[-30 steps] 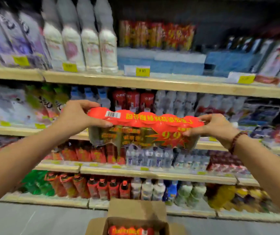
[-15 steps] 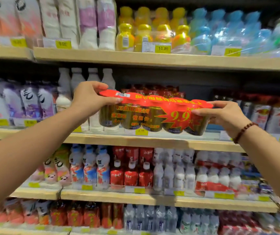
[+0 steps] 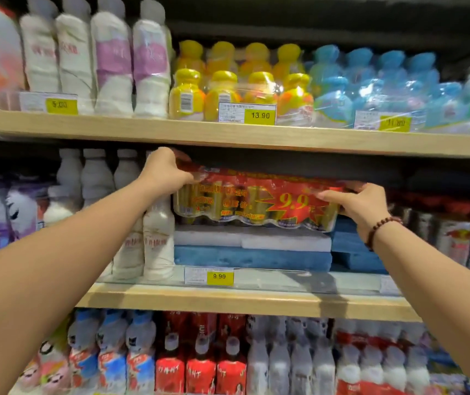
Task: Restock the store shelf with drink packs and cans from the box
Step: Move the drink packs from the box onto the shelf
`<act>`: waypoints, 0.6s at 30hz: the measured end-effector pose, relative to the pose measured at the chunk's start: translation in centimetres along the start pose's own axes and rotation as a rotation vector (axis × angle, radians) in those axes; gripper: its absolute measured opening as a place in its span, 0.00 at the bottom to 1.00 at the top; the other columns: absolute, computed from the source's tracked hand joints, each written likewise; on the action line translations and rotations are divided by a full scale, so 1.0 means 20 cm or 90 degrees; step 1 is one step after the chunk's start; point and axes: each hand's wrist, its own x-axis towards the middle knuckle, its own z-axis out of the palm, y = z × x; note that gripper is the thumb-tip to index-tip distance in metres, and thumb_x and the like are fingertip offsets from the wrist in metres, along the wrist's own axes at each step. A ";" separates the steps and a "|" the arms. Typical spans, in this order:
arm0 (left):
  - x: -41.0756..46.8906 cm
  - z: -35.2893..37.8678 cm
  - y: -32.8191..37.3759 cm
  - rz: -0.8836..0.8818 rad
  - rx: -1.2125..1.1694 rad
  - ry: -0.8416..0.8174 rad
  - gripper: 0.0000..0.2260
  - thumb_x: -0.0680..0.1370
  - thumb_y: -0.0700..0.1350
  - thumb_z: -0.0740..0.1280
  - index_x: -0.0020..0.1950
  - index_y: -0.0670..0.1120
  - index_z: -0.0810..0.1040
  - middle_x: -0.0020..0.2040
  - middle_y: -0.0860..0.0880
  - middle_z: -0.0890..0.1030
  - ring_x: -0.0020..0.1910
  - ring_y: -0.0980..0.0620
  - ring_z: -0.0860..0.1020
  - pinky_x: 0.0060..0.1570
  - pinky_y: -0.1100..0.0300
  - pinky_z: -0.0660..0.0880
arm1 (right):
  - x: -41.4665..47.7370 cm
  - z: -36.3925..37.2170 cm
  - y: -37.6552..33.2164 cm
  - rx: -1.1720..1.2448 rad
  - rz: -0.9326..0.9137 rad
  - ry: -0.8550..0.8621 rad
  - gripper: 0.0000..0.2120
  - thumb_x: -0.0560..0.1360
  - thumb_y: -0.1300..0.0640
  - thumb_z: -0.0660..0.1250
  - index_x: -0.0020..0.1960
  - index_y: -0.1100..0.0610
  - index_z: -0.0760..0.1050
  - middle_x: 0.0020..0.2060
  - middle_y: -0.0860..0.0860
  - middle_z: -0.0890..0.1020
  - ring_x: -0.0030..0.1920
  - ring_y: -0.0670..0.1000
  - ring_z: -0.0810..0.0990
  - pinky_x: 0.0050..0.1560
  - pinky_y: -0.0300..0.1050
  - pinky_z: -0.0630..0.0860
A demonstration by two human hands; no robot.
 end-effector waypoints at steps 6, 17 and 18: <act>0.15 0.04 -0.02 -0.010 0.117 -0.092 0.28 0.70 0.52 0.75 0.66 0.41 0.75 0.65 0.42 0.77 0.63 0.43 0.75 0.57 0.59 0.71 | 0.12 0.13 0.05 0.016 0.009 0.004 0.41 0.43 0.44 0.84 0.52 0.60 0.81 0.48 0.54 0.85 0.49 0.54 0.83 0.55 0.50 0.79; 0.21 0.11 -0.11 0.004 0.279 -0.171 0.23 0.73 0.56 0.70 0.55 0.37 0.81 0.53 0.40 0.82 0.51 0.43 0.79 0.43 0.59 0.70 | 0.22 0.26 0.19 -0.030 0.053 -0.014 0.53 0.32 0.36 0.76 0.54 0.59 0.80 0.52 0.54 0.84 0.52 0.55 0.82 0.56 0.55 0.79; 0.20 0.12 -0.12 -0.002 0.276 -0.169 0.22 0.73 0.55 0.70 0.55 0.37 0.81 0.53 0.40 0.82 0.51 0.44 0.79 0.44 0.59 0.70 | 0.22 0.26 0.19 -0.035 0.054 -0.014 0.52 0.32 0.37 0.77 0.53 0.59 0.80 0.52 0.54 0.84 0.51 0.55 0.83 0.56 0.55 0.79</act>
